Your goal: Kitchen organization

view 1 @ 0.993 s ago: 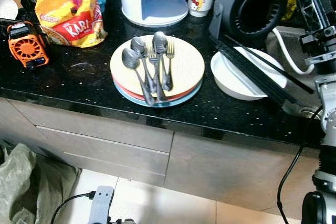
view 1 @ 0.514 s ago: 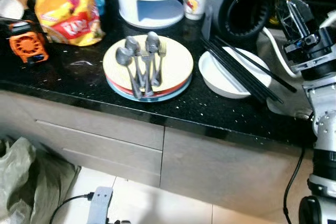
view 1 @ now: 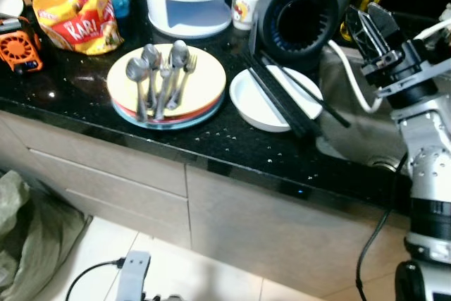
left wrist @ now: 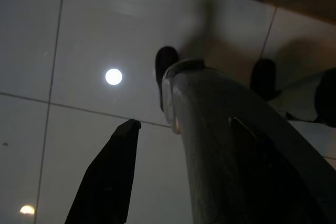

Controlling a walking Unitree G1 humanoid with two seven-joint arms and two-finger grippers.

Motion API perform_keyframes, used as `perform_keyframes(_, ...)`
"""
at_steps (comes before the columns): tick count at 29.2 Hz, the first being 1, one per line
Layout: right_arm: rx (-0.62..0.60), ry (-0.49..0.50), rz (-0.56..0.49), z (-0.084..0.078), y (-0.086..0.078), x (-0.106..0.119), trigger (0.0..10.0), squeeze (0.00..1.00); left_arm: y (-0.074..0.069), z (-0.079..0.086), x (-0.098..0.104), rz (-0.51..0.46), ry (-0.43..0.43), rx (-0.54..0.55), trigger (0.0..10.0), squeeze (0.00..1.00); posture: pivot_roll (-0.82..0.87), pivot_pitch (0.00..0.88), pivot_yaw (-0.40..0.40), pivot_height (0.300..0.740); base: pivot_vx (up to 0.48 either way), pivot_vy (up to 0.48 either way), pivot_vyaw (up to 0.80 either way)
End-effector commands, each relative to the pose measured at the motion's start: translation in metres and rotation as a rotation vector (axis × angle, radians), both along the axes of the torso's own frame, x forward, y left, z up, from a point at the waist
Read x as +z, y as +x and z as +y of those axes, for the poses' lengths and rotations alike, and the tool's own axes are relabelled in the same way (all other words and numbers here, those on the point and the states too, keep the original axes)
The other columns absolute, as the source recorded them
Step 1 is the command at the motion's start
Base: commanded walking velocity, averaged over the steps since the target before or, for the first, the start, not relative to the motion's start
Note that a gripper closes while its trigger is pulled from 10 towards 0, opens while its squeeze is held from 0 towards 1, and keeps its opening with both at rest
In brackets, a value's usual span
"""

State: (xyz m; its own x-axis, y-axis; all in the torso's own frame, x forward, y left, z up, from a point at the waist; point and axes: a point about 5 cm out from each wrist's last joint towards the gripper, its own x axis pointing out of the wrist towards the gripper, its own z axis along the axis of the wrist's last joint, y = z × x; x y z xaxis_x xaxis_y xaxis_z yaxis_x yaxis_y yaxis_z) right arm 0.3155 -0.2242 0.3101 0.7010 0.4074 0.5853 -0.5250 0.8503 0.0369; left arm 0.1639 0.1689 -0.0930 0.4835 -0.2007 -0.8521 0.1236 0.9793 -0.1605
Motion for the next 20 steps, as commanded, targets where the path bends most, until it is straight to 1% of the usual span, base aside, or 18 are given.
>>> perform_keyframes(1,-0.014,-0.037,0.004,0.000,0.000,0.001,10.0,0.00,-0.026,-0.008,-0.011,0.110,-0.033,-0.005,10.0,0.00,0.06,0.134,-0.008,0.740,0.000,-0.337,0.00)
perform_keyframes(3,-0.016,-0.093,0.032,0.002,0.001,-0.005,10.0,0.00,-0.026,-0.008,-0.011,0.108,-0.031,0.001,10.0,0.00,0.06,0.134,-0.010,0.740,0.000,-0.302,0.00)
perform_keyframes(5,-0.015,-0.110,0.040,0.003,0.002,-0.006,10.0,0.00,-0.026,-0.008,-0.011,0.106,-0.029,0.004,10.0,0.00,0.06,0.134,-0.010,0.740,0.000,-0.270,0.00)
perform_keyframes(6,-0.002,-0.166,0.078,0.005,0.004,-0.012,10.0,0.00,-0.026,-0.009,-0.011,0.102,-0.035,0.026,10.0,0.00,0.06,0.137,-0.014,0.740,0.000,0.000,0.00)
perform_keyframes(8,0.042,-0.215,0.142,0.010,0.007,-0.017,10.0,0.00,-0.025,-0.010,-0.011,0.094,-0.051,0.039,10.0,0.00,0.06,0.137,-0.016,0.740,0.000,0.000,0.00)
perform_keyframes(9,0.042,-0.215,0.142,0.010,0.007,-0.017,10.0,0.00,-0.025,-0.010,-0.011,0.094,-0.051,0.039,10.0,0.00,0.06,0.137,-0.016,0.740,0.000,0.000,0.00)
perform_keyframes(10,0.120,-0.291,0.176,0.018,0.005,-0.021,10.0,0.00,-0.025,-0.011,-0.011,0.092,-0.057,0.041,10.0,0.00,0.06,0.140,-0.023,0.740,0.000,0.000,0.00)
perform_keyframes(11,0.155,-0.322,0.184,0.021,0.003,-0.023,10.0,0.00,-0.025,-0.011,-0.011,0.093,-0.058,0.039,10.0,0.00,0.06,0.140,-0.023,0.740,0.000,0.000,0.00)
perform_keyframes(12,0.155,-0.322,0.184,0.021,0.003,-0.023,10.0,0.00,-0.025,-0.011,-0.011,0.093,-0.058,0.039,10.0,0.00,0.06,0.140,-0.023,0.740,0.000,0.000,0.00)
perform_keyframes(13,0.188,-0.361,0.209,0.025,0.003,-0.024,10.0,0.00,-0.025,-0.012,-0.011,0.093,-0.059,0.038,10.0,0.00,0.06,0.142,-0.027,0.740,0.000,0.000,0.00)
perform_keyframes(14,0.188,-0.361,0.209,0.025,0.003,-0.024,10.0,0.00,-0.025,-0.012,-0.011,0.093,-0.059,0.038,10.0,0.00,0.06,0.142,-0.027,0.740,0.000,0.000,0.00)
perform_keyframes(17,0.181,-0.428,0.247,0.028,0.007,-0.026,10.0,0.00,-0.025,-0.012,-0.011,0.095,-0.065,0.041,10.0,0.00,0.06,0.147,-0.032,0.740,0.000,0.000,0.00)
perform_keyframes(19,0.172,-0.459,0.257,0.031,0.010,-0.024,10.0,0.00,-0.026,-0.013,-0.011,0.096,-0.066,0.042,10.0,0.00,0.06,0.150,-0.036,0.740,0.000,0.000,0.00)
perform_keyframes(20,0.172,-0.459,0.257,0.031,0.010,-0.024,10.0,0.00,-0.026,-0.013,-0.011,0.096,-0.066,0.042,10.0,0.00,0.06,0.150,-0.036,0.740,0.000,0.000,0.00)
